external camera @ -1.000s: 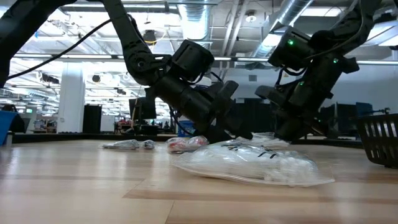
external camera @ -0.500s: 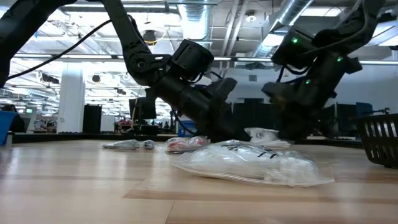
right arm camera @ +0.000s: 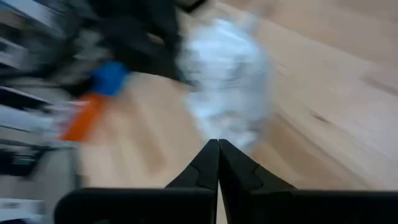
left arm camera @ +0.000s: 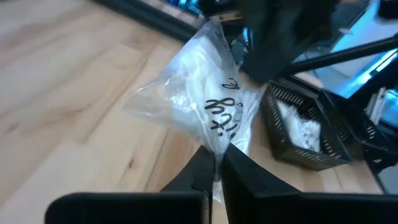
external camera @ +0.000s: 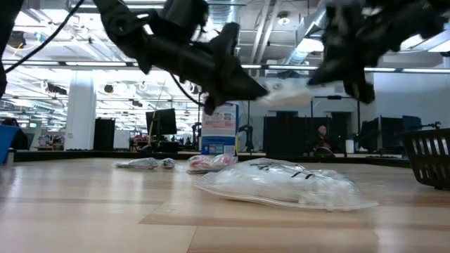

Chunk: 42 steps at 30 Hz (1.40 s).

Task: Pick & Place Travel size toiletries
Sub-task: Put the white cotton swab pack into the top black bin

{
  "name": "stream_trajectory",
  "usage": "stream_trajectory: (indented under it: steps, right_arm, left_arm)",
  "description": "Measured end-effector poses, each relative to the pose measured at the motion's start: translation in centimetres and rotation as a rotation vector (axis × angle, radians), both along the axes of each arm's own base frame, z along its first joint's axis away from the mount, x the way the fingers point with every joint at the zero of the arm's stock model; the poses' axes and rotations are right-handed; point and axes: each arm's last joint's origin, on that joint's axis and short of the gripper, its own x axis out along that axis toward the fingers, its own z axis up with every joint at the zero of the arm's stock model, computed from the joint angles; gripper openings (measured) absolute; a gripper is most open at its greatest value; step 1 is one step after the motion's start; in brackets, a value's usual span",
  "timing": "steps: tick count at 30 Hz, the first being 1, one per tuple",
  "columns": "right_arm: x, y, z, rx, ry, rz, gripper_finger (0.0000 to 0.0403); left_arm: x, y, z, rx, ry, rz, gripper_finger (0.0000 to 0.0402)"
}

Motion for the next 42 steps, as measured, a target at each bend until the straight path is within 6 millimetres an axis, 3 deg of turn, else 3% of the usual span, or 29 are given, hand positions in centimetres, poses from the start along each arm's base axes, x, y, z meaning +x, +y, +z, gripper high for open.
stream_trajectory:
  steps: [6,13,20,25,28,32,37,42]
  right_arm:
    - [-1.9,1.9,3.7,-0.027,-0.237,0.079,0.0000]
    - [-3.4,4.7,5.0,0.060,-0.261,0.173,0.0000]
    - [-4.7,7.8,7.8,0.071,0.025,0.084,0.0000]
    - [-5.4,10.3,11.2,0.016,0.202,0.048,0.0000]
    - [-5.6,11.7,12.2,-0.015,0.313,-0.004,0.0000]
    - [-6.1,13.5,12.2,-0.077,0.500,-0.075,0.0000]
    - [-7.3,16.1,10.5,-0.090,0.693,-0.110,0.0000]
    - [-8.4,17.9,9.5,-0.088,0.708,-0.129,0.0000]
  left_arm:
    - [-0.7,-1.5,1.0,-0.060,-0.102,-0.059,0.0005]
    - [0.8,-3.7,0.3,-0.151,-0.173,-0.124,0.0005]
    - [4.5,-6.3,0.0,-0.237,-0.189,-0.194,0.0005]
    - [8.3,-9.2,-0.2,-0.321,-0.221,-0.237,0.0005]
    - [10.7,-10.4,-0.2,-0.334,-0.176,-0.244,0.0004]
    - [13.9,-11.3,0.3,-0.314,-0.084,-0.238,0.0004]
    - [16.4,-12.3,0.4,-0.269,-0.063,-0.205,0.0004]
    - [17.8,-12.3,-1.6,-0.279,-0.029,-0.148,0.0003]
